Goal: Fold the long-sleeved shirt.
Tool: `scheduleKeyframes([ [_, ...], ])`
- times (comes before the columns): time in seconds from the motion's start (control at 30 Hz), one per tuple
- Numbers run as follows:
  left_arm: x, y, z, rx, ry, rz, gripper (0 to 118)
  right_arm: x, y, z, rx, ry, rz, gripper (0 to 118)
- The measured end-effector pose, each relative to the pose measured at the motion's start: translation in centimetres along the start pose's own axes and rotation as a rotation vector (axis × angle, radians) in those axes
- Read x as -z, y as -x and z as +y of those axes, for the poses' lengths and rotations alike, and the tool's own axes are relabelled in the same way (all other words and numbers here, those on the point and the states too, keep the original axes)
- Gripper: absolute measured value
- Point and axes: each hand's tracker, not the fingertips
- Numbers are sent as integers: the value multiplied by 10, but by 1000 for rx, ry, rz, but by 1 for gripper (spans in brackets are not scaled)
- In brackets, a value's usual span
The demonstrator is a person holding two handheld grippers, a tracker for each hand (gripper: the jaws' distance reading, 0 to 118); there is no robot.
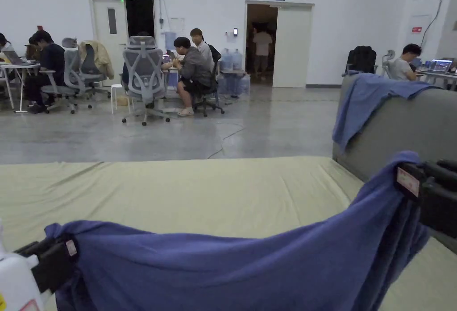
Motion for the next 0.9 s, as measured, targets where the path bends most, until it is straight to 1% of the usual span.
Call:
scheduleKeyframes([
  [0.07,5,-12,24,8,-21,-35,4,14,-4,25,-8,-6,14,1],
  [0.13,17,-23,47,16,-26,-38,4,38,-12,53,-8,16,32,1],
  [0.2,33,-32,72,22,-8,-42,4,64,-20,82,-4,43,48,1],
  [0.27,50,-37,98,-4,21,-53,4,91,-27,109,0,71,50,1],
  [0.33,62,-43,125,-29,-4,-61,4,119,-31,134,-35,83,2,1],
  [0.4,76,-51,151,-15,-31,-45,4,146,-35,158,-36,99,-5,1],
  [0.47,94,-60,181,-14,-31,-46,4,172,-39,180,-20,106,-17,1],
  [0.53,113,-69,206,11,-55,-30,4,201,-42,195,-53,108,-81,1],
  [0.6,135,-80,230,73,-63,2,4,228,-44,211,-50,115,-72,1],
  [0.63,147,-84,240,71,-56,-5,4,246,-46,220,-45,127,-73,1],
  [0.7,171,-86,256,57,-36,-10,4,272,-48,232,-48,143,-107,1],
  [0.73,182,-87,264,51,-31,-2,4,284,-49,237,-63,148,-147,1],
  [0.77,192,-88,269,40,-35,9,4,292,-51,242,-50,144,-154,1],
  [0.8,206,-86,275,43,-34,11,4,301,-55,246,-51,134,-141,1],
  [0.87,227,-85,282,63,-34,29,4,320,-60,249,-37,121,-176,1],
  [0.9,238,-84,283,82,-32,49,4,324,-56,246,-34,123,-186,1],
])
